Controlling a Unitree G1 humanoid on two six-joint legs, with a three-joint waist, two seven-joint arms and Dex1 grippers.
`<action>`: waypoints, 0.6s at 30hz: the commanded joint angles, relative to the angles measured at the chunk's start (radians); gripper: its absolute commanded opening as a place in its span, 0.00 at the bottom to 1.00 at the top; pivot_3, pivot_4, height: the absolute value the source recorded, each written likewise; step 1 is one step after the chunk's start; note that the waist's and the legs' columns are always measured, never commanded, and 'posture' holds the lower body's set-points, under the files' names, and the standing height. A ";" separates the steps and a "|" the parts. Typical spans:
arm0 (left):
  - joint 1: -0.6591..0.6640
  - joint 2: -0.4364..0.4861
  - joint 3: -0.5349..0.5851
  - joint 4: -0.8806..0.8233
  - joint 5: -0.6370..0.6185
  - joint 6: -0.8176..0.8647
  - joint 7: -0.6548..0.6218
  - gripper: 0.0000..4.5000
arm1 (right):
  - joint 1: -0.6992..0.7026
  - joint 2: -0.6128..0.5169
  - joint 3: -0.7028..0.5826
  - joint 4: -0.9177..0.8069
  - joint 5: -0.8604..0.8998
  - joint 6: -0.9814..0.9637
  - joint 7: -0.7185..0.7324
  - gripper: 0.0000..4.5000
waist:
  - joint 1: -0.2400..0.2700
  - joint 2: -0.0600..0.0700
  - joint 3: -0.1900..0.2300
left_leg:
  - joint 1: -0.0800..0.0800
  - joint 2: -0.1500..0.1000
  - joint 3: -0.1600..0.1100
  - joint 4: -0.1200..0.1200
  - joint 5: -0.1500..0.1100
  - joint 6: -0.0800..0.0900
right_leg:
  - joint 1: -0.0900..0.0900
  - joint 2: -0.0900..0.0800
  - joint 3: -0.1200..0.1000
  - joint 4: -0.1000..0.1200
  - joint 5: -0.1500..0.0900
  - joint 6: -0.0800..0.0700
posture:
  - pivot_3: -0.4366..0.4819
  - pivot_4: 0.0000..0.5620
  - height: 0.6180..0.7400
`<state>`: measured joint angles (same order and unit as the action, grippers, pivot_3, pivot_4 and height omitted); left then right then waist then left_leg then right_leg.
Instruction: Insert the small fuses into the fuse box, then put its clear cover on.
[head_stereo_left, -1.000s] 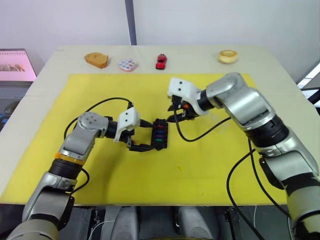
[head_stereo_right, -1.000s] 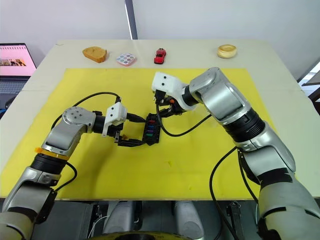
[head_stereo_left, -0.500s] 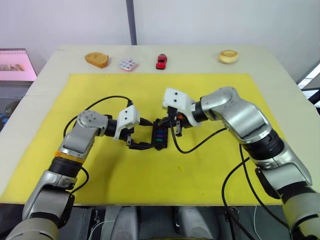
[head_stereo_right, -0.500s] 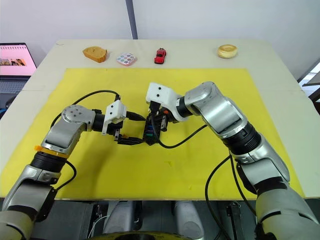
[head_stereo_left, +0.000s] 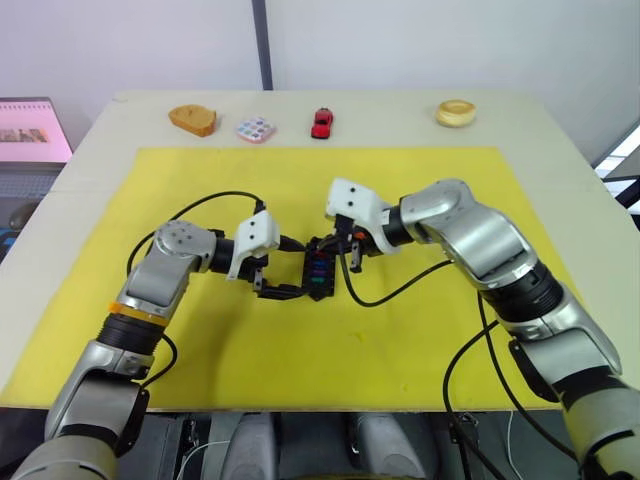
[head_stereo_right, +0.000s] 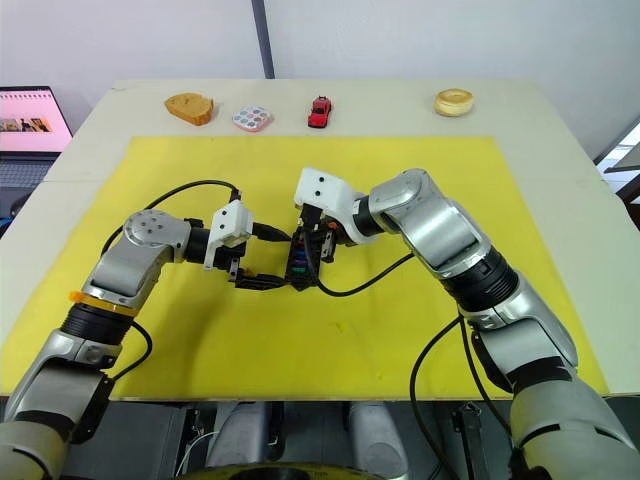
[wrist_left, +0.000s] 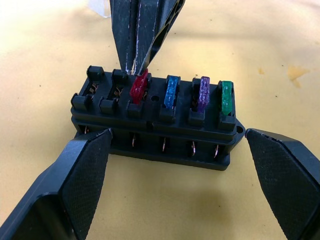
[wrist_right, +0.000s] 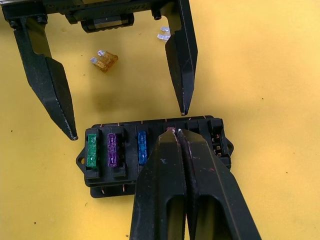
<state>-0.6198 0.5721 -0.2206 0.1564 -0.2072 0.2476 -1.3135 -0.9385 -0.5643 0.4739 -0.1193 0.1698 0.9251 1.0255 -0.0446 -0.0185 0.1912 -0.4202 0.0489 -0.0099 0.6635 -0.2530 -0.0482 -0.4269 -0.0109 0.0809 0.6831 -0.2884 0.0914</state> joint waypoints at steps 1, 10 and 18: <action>-0.016 0.012 0.017 -0.009 -0.007 -0.019 -0.001 1.00 | -0.002 0.004 0.001 -0.008 -0.003 -0.016 0.002 0.01 | 0.000 0.000 0.000 | 0.000 0.000 0.000 0.000 0.000 0.000 | 0.000 0.000 0.000 0.000 0.000 0.000 | 0.48 0.27 1.00; -0.029 0.019 0.022 0.007 -0.007 -0.026 0.000 1.00 | 0.001 0.004 0.010 0.000 -0.006 -0.027 0.002 0.01 | 0.000 0.000 0.000 | 0.000 0.000 0.000 0.000 0.000 0.000 | 0.000 0.000 0.000 0.000 0.000 0.000 | 0.48 0.27 1.00; -0.039 0.019 0.023 0.023 -0.006 -0.033 0.004 1.00 | 0.008 -0.011 0.050 0.024 -0.039 -0.050 0.011 0.01 | 0.000 0.000 0.000 | 0.000 0.000 0.000 0.000 0.000 0.000 | 0.000 0.000 0.000 0.000 0.000 0.000 | 0.48 0.27 1.00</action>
<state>-0.6358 0.5838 -0.2192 0.1873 -0.2070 0.2284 -1.3104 -0.9333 -0.5662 0.5039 -0.1022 0.1503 0.8823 1.0290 -0.0447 -0.0185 0.1912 -0.4201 0.0489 -0.0099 0.6636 -0.2530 -0.0482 -0.4269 -0.0109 0.0809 0.6831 -0.2884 0.0914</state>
